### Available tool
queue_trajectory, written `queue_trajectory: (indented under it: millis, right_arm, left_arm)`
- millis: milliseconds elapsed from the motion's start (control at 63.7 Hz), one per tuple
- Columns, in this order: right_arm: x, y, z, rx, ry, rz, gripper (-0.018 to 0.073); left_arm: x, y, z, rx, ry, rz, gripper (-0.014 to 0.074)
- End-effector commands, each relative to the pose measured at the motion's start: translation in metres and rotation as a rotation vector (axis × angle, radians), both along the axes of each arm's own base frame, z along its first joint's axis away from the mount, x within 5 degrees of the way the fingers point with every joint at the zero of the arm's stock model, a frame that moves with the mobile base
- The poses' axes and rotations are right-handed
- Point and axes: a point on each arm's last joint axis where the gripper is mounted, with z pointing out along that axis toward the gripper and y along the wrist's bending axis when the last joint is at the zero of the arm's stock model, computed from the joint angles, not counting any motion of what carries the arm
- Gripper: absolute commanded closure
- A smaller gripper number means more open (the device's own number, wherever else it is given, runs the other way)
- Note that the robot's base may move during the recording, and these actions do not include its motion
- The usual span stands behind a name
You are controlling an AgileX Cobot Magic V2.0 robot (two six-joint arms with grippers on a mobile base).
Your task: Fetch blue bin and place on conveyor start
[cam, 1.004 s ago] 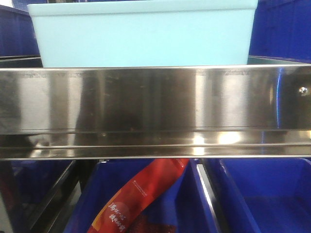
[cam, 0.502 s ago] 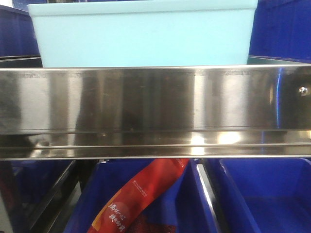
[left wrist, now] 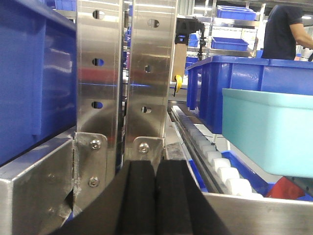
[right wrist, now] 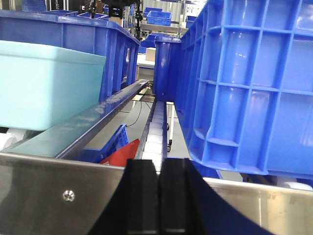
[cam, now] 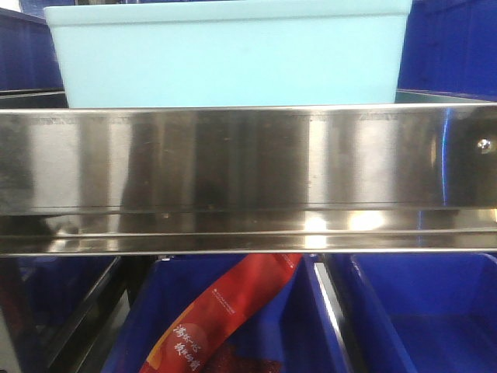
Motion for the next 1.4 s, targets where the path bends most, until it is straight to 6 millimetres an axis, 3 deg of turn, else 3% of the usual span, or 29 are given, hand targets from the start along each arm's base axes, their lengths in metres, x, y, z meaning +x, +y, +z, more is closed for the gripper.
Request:
queue_trajectory:
  millis: [0,690,863,910,988,1192,1381]
  right_arm:
    - [-0.001,0.000,0.002,-0.002,-0.028,-0.002,0.0726]
    - [-0.001,0.000,0.006,-0.004,-0.066,0.000,0.0726]
    - [-0.007,0.002,0.030,-0.014,-0.336,0.015,0.0726]
    - [-0.005,0.001,0.026,-0.002,-0.291,0.014,0.0726]
    - [-0.007,0.001,0.037,0.038,-0.217,0.013,0.0726]
    - [-0.029,0.000,0.090,0.046,-0.135,-0.007,0.0726]
    - [-0.023,-0.001,0.129,0.051,-0.041,-0.016,0.0726]
  left_arm:
    - [-0.001,0.000,0.002,0.004,-0.022,-0.006,0.0707]
    - [-0.001,0.000,0.003,0.004,-0.024,-0.005,0.0707]
    - [-0.006,0.000,0.025,0.012,-0.044,-0.001,0.0707]
    - [-0.009,0.000,0.035,0.022,-0.052,0.003,0.0707]
    - [-0.013,0.000,0.049,0.038,-0.048,0.012,0.0707]
    - [-0.022,0.002,0.089,0.042,-0.006,0.030,0.0707]
    - [0.002,0.003,0.127,0.036,0.109,0.034,0.0707]
